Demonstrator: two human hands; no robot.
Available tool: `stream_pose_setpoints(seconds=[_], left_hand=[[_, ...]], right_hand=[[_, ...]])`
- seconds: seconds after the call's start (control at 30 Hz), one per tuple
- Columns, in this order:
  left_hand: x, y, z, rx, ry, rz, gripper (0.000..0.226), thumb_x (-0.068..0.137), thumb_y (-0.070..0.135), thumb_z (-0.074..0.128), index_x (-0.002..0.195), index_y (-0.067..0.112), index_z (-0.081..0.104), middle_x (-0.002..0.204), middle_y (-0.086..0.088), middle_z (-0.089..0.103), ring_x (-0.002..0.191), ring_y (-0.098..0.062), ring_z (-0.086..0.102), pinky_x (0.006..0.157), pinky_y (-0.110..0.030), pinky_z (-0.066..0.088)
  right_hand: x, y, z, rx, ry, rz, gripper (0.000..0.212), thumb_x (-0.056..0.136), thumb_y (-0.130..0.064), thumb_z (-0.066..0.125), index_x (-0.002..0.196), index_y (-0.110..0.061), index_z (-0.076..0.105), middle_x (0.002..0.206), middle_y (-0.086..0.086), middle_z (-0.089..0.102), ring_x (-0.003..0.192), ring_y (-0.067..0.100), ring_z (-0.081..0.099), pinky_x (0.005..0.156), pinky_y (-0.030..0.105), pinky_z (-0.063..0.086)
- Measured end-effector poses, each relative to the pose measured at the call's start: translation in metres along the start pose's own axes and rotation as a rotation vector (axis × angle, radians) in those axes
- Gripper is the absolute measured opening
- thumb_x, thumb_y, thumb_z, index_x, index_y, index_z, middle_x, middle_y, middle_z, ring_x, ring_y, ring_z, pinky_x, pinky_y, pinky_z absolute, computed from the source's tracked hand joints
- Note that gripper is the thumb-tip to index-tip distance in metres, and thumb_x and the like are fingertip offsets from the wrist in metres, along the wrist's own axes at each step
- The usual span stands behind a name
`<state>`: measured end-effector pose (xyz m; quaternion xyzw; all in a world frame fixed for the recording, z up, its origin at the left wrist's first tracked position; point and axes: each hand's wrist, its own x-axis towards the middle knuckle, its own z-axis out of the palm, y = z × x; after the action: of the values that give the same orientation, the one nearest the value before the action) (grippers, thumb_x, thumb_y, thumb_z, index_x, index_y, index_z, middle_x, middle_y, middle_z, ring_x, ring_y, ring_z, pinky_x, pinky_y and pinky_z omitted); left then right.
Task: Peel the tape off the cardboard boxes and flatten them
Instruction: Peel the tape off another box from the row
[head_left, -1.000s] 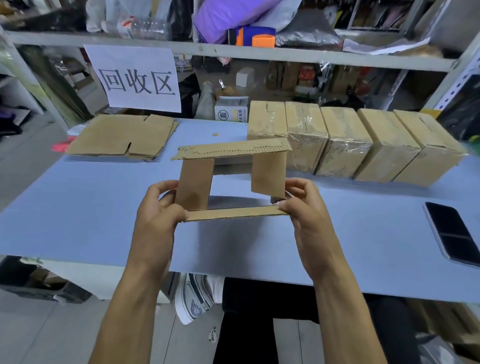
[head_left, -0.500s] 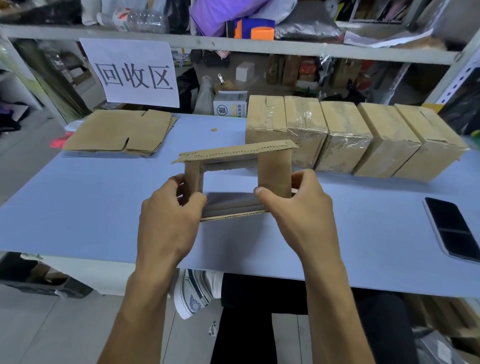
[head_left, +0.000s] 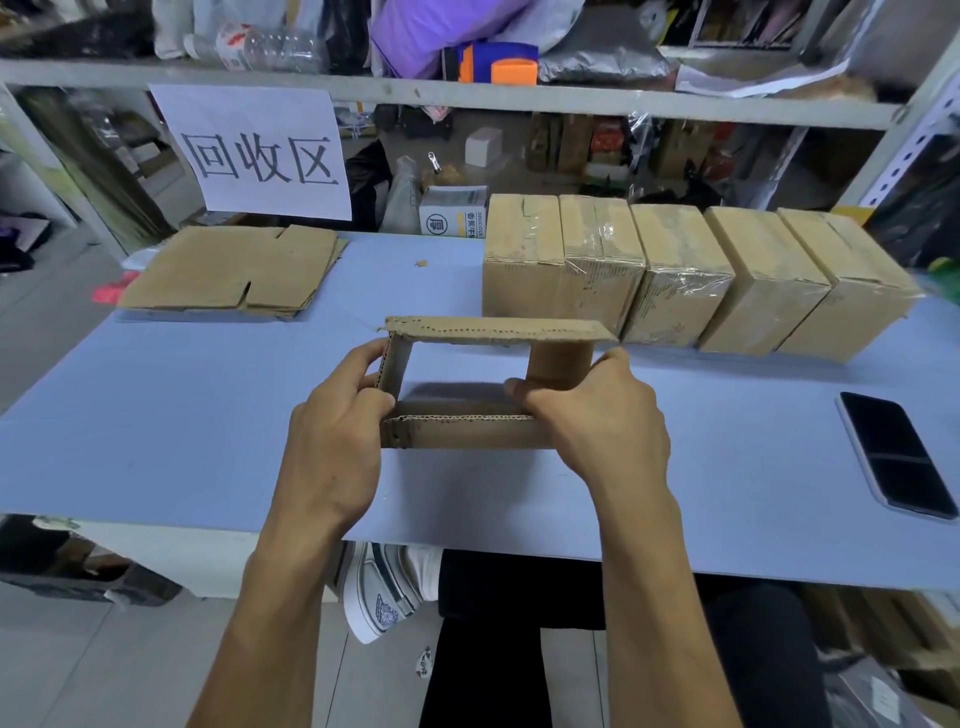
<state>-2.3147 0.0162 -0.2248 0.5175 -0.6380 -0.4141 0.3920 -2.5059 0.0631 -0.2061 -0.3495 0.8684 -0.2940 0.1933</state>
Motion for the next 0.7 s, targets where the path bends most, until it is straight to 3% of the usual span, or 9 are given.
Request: stream_pose_setpoints(seconds=[0.1,0.23,0.33,0.43,0.5,0.53,0.6,0.7], left_hand=[[0.001,-0.004,0.0,-0.028,-0.075,-0.053,0.052,0.079,0.035,0.038,0.126,0.046,0.058,0.108,0.008,0.068,0.102,-0.02,0.061,0.093,-0.053,0.052],[0.002,-0.006,0.001,-0.091,-0.076,-0.06,0.05,0.08,0.035,0.04,0.125,0.042,0.06,0.101,0.005,0.068,0.098,-0.024,0.063,0.087,-0.05,0.057],[0.005,-0.01,-0.002,-0.049,-0.053,-0.049,0.051,0.082,0.058,0.04,0.127,0.042,0.059,0.115,0.009,0.068,0.112,-0.017,0.063,0.097,-0.051,0.052],[0.006,-0.015,-0.004,-0.02,0.02,-0.027,0.048,0.089,0.067,0.039,0.121,0.044,0.066,0.115,0.019,0.069,0.115,-0.012,0.06,0.101,-0.046,0.049],[0.006,-0.015,-0.002,-0.008,0.078,-0.011,0.026,0.099,0.055,0.047,0.106,0.049,0.071,0.107,0.029,0.069,0.112,-0.003,0.06,0.095,-0.031,0.047],[0.006,-0.016,-0.002,-0.008,0.093,-0.001,0.02,0.101,0.047,0.051,0.1,0.05,0.072,0.103,0.032,0.069,0.109,0.004,0.06,0.092,-0.024,0.046],[0.006,-0.021,-0.004,-0.016,0.103,0.008,0.015,0.097,0.037,0.061,0.101,0.043,0.075,0.102,0.03,0.071,0.105,0.013,0.06,0.091,-0.016,0.045],[0.013,-0.04,-0.011,0.086,0.107,0.05,0.018,0.089,0.028,0.074,0.107,0.029,0.078,0.112,0.016,0.071,0.109,0.003,0.062,0.1,-0.023,0.045]], right_hand=[[0.001,0.002,0.004,-0.03,0.037,-0.001,0.056,0.08,-0.041,0.072,0.119,-0.013,0.045,0.105,0.006,0.06,0.092,0.033,0.055,0.074,0.035,0.043],[-0.001,0.005,0.003,0.033,0.002,-0.062,0.045,0.077,-0.042,0.069,0.105,-0.014,0.048,0.099,0.004,0.063,0.091,0.03,0.059,0.07,0.036,0.045],[-0.002,0.009,-0.003,0.272,-0.113,-0.086,0.036,0.08,-0.038,0.065,0.111,-0.025,0.054,0.095,-0.007,0.067,0.088,0.017,0.062,0.064,0.033,0.046],[-0.003,0.018,-0.005,0.475,-0.168,-0.148,0.058,0.086,-0.023,0.057,0.139,-0.041,0.041,0.088,-0.005,0.069,0.071,0.012,0.058,0.061,0.027,0.044],[-0.002,0.024,-0.002,0.563,-0.192,-0.196,0.078,0.086,-0.015,0.055,0.148,-0.052,0.025,0.081,-0.006,0.063,0.069,0.01,0.055,0.065,0.023,0.049],[-0.001,0.027,0.001,0.611,-0.214,-0.224,0.079,0.084,-0.016,0.055,0.147,-0.055,0.026,0.086,-0.006,0.062,0.073,0.009,0.058,0.069,0.022,0.053],[0.005,0.033,0.007,0.771,-0.265,-0.215,0.065,0.078,-0.02,0.051,0.137,-0.046,0.045,0.104,-0.002,0.062,0.087,0.014,0.064,0.072,0.026,0.059],[0.017,0.047,0.022,0.94,-0.318,-0.043,0.026,0.09,-0.022,0.057,0.116,-0.022,0.062,0.108,0.003,0.063,0.093,0.023,0.066,0.075,0.031,0.06]])
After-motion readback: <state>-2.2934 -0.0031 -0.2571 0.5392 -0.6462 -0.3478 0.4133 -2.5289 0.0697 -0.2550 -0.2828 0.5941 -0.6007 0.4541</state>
